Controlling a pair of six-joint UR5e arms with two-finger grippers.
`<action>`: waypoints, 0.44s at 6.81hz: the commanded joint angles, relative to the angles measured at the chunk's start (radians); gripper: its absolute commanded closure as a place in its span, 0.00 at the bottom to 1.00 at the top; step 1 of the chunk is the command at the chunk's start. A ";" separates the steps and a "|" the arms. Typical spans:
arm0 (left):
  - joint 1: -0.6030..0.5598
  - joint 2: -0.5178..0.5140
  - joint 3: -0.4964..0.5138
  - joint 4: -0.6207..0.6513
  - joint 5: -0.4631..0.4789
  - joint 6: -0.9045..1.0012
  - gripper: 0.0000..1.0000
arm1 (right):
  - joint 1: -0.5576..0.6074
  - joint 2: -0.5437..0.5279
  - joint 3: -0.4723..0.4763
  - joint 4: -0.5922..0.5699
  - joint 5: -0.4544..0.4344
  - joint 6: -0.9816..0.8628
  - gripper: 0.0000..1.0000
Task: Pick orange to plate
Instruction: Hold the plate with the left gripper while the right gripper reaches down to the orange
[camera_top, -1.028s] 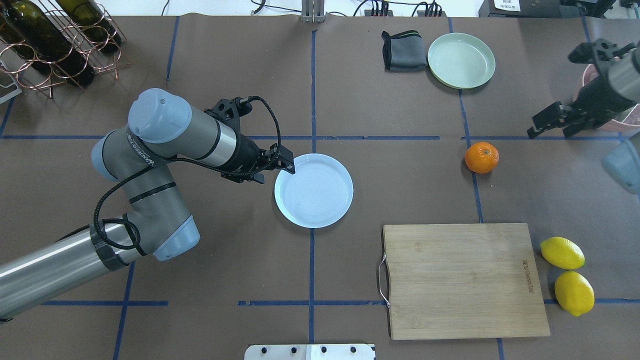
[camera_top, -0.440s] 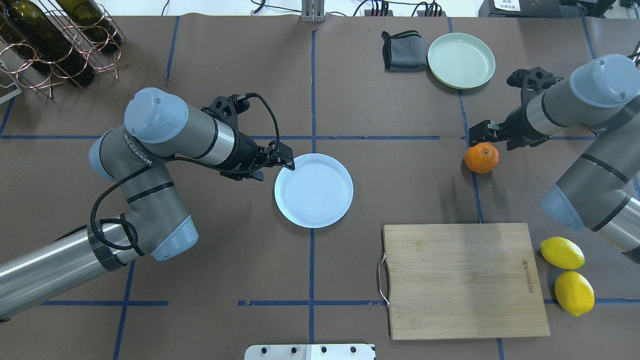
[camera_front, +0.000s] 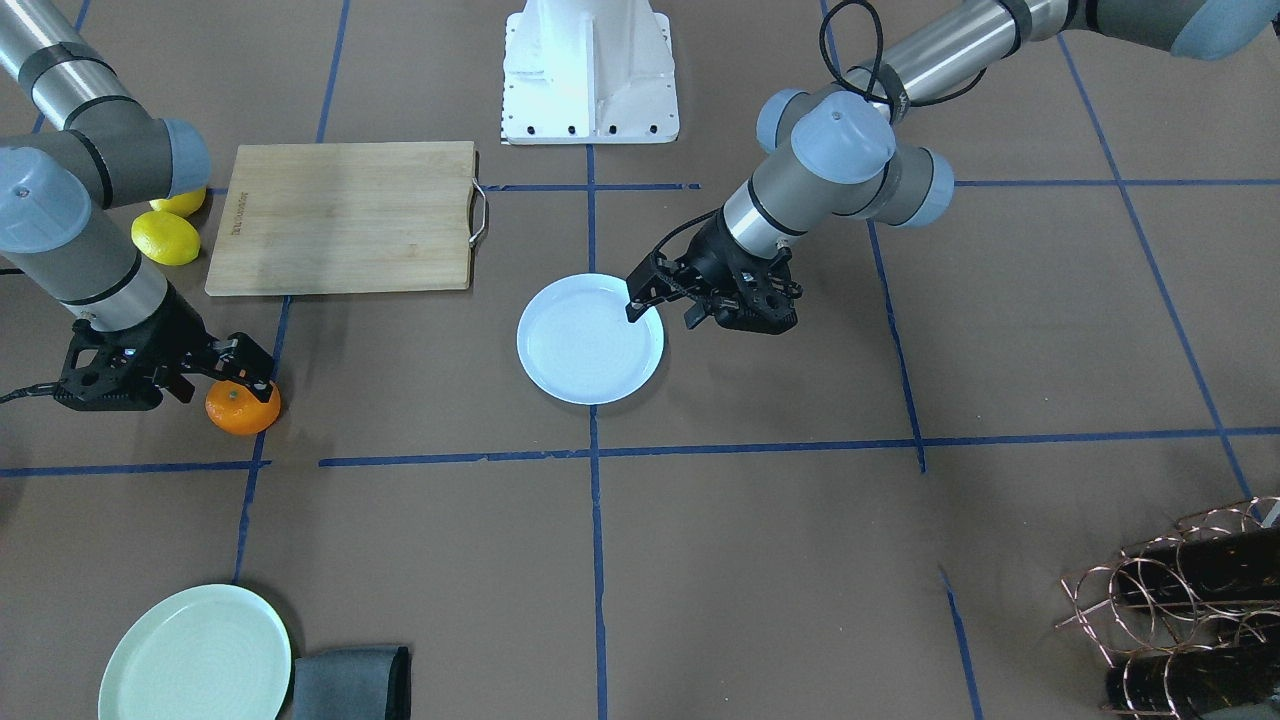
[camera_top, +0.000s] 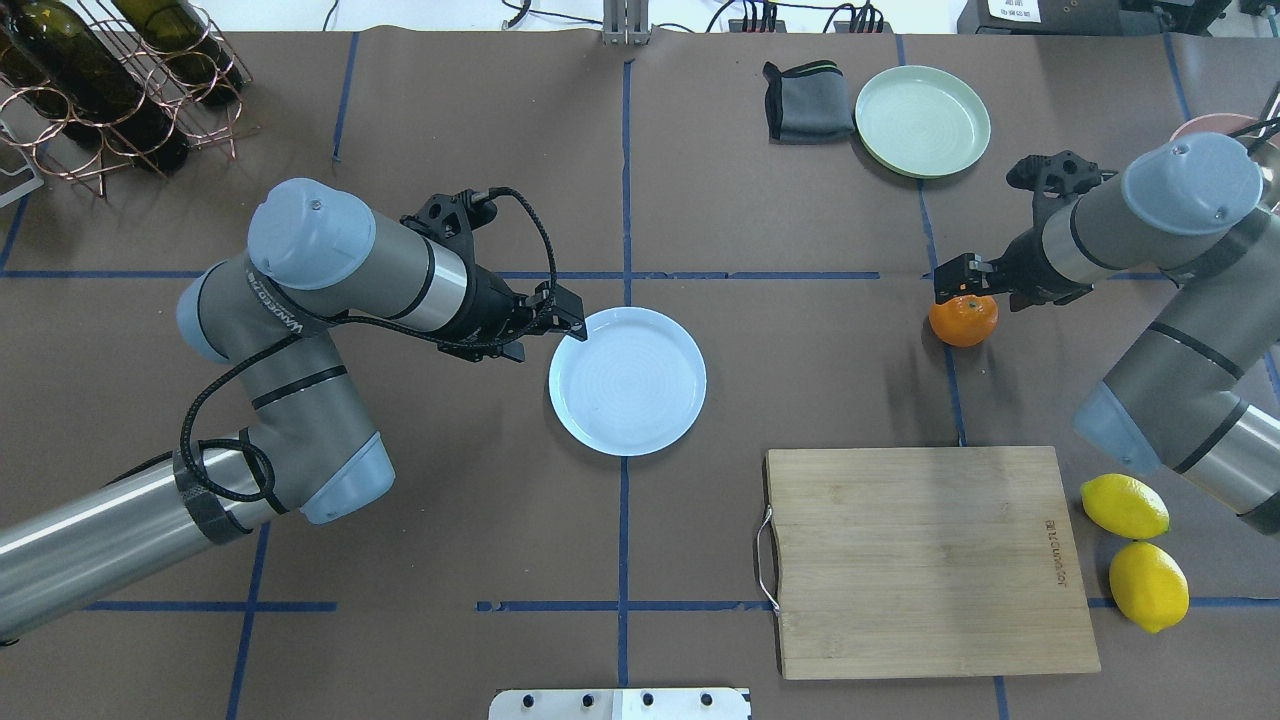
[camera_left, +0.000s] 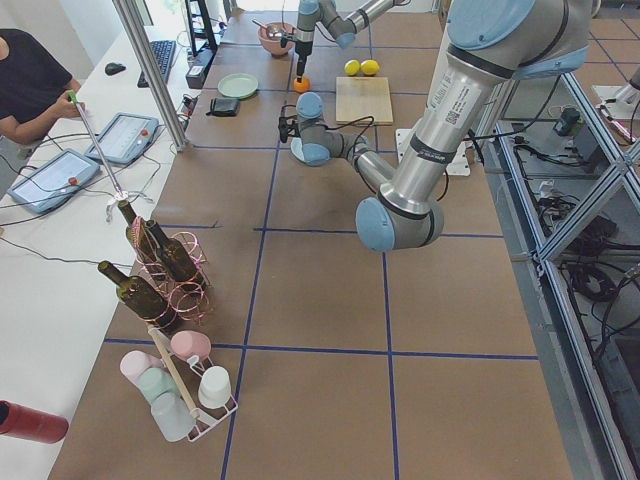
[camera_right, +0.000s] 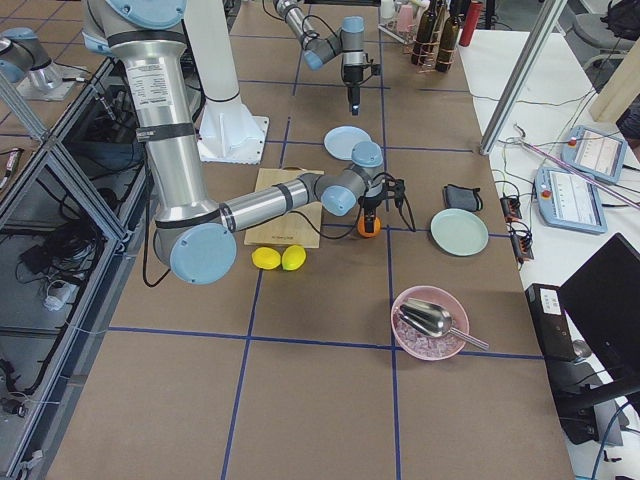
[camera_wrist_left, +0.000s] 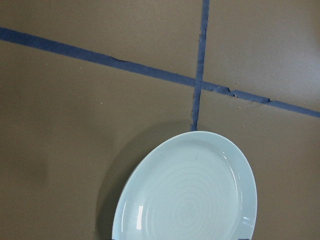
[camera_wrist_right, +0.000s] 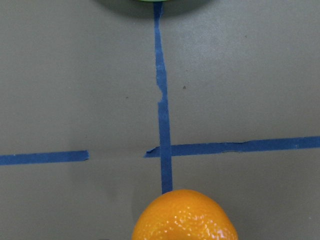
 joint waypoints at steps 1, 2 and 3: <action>-0.001 0.002 0.000 0.000 0.000 0.000 0.13 | -0.026 0.007 -0.027 0.004 -0.004 0.000 0.00; 0.001 0.008 0.000 0.000 0.000 0.000 0.13 | -0.033 0.019 -0.047 0.006 -0.006 -0.003 0.00; -0.001 0.010 -0.009 0.000 0.000 0.000 0.13 | -0.035 0.019 -0.060 0.006 -0.017 -0.008 0.00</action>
